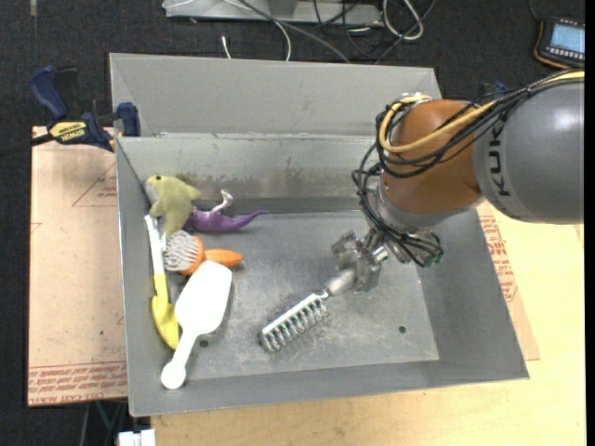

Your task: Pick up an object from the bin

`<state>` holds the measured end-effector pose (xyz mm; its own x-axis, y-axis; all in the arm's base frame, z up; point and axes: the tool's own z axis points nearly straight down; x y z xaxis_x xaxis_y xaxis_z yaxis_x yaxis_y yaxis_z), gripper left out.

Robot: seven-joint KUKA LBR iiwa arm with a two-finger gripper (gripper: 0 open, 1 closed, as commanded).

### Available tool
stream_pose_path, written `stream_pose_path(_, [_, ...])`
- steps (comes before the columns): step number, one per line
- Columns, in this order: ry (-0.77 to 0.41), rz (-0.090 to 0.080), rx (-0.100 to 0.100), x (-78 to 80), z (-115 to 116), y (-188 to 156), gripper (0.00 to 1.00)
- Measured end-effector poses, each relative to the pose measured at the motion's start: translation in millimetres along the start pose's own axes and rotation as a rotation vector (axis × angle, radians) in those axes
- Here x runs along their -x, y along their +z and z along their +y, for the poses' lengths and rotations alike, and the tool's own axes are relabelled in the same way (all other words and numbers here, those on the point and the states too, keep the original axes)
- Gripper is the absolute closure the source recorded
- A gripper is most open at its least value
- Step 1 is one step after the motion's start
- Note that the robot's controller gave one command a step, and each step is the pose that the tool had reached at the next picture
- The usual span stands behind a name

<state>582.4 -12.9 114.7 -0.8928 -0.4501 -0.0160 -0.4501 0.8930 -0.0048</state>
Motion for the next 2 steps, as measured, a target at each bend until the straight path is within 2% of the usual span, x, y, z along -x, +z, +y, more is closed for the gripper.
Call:
stream_pose_path(1, [-0.181, 0.001, 0.006, -32.1, 74, 16, 1.00])
stream_pose_path(2, [-0.032, -0.004, -0.005, -1.2, -2, -83, 1.00])
